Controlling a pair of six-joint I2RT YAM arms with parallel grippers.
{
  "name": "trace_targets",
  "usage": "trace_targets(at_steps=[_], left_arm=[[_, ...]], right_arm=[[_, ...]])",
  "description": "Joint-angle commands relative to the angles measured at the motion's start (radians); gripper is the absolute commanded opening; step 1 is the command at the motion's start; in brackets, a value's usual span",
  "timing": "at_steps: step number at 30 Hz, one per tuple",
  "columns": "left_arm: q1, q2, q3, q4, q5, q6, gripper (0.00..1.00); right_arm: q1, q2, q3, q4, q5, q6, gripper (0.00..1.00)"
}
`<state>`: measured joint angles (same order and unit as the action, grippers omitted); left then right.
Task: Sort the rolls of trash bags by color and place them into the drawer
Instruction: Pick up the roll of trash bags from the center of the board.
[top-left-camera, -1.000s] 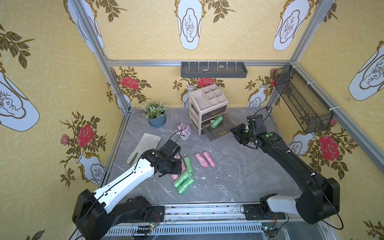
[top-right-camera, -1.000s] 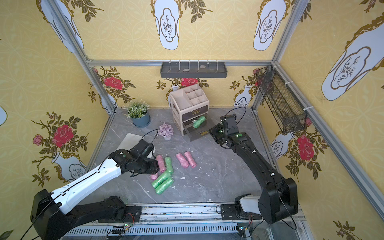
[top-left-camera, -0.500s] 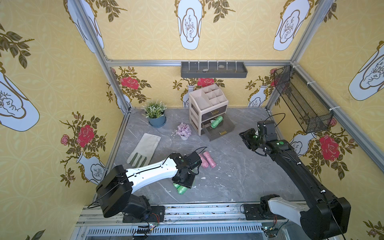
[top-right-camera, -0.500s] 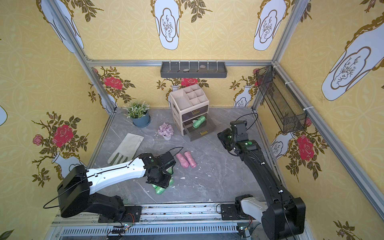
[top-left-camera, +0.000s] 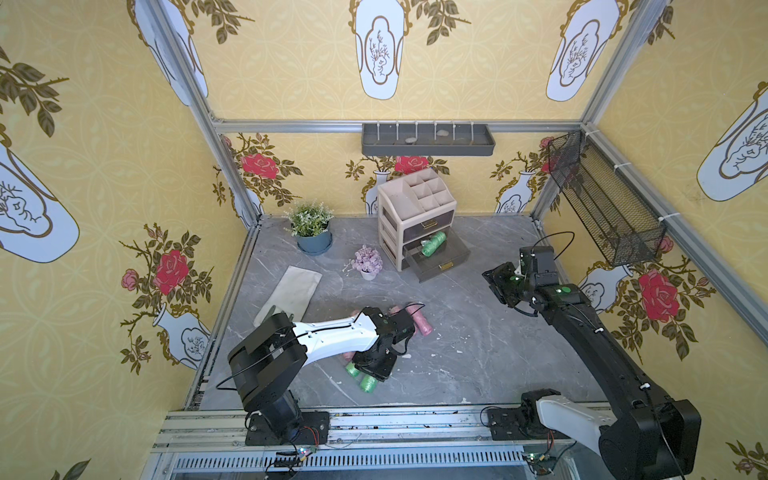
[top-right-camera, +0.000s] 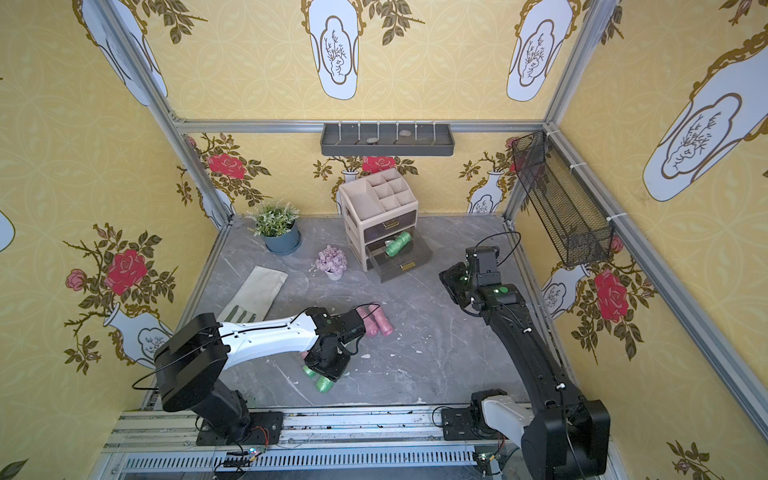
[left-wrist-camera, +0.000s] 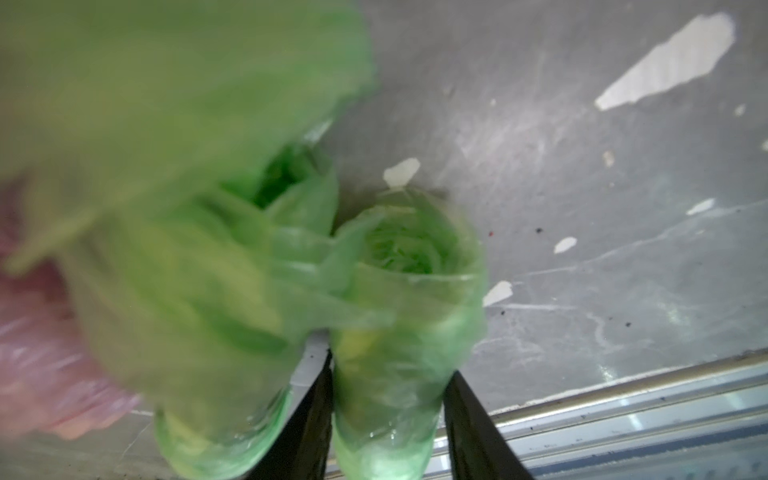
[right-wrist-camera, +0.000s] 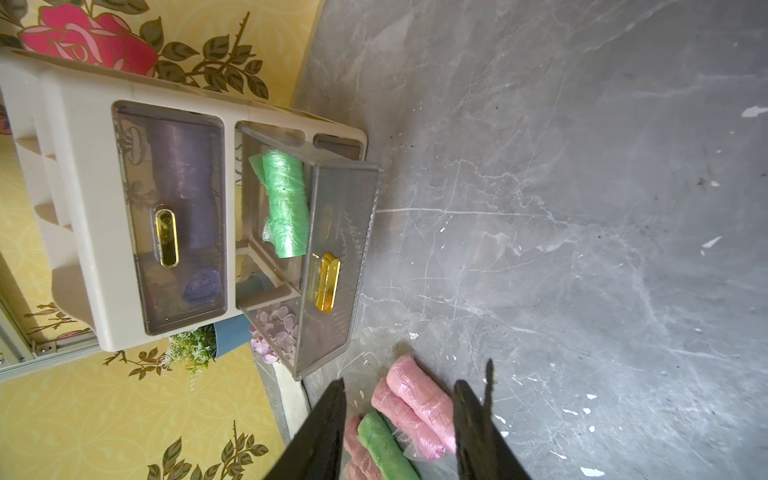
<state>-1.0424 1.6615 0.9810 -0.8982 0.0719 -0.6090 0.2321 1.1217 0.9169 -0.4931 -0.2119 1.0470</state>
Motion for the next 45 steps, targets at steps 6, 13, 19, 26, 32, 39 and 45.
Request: trace_targets(at_steps=[6,13,19,26,32,39,45], left_arm=[[-0.013,0.006,0.01,-0.012,0.004,-0.001,0.33],[-0.019,-0.027,0.045,-0.036,-0.032,-0.001,0.22],[-0.02,-0.14,0.161,-0.107,-0.105,0.028,0.16],[-0.02,-0.211,0.388,-0.183,-0.328,0.144,0.13],[-0.018,-0.231,0.479,-0.036,-0.422,0.375,0.07],[0.072,-0.058,0.725,-0.043,-0.356,0.483,0.05],[0.131,0.068,0.865,0.013,-0.256,0.52,0.06]], right_arm=[[-0.006,0.003,-0.012,0.038,-0.014,-0.002,0.44],[-0.015,-0.013,-0.018,0.026,-0.014,-0.011,0.44],[-0.031,-0.048,-0.025,0.01,-0.009,-0.015,0.43],[-0.055,-0.109,-0.047,-0.012,-0.012,-0.014,0.44],[-0.057,-0.168,-0.079,-0.028,-0.01,-0.002,0.44],[-0.06,-0.205,-0.082,-0.057,-0.006,0.001,0.44],[-0.064,-0.224,-0.084,-0.088,0.005,-0.004,0.44]])
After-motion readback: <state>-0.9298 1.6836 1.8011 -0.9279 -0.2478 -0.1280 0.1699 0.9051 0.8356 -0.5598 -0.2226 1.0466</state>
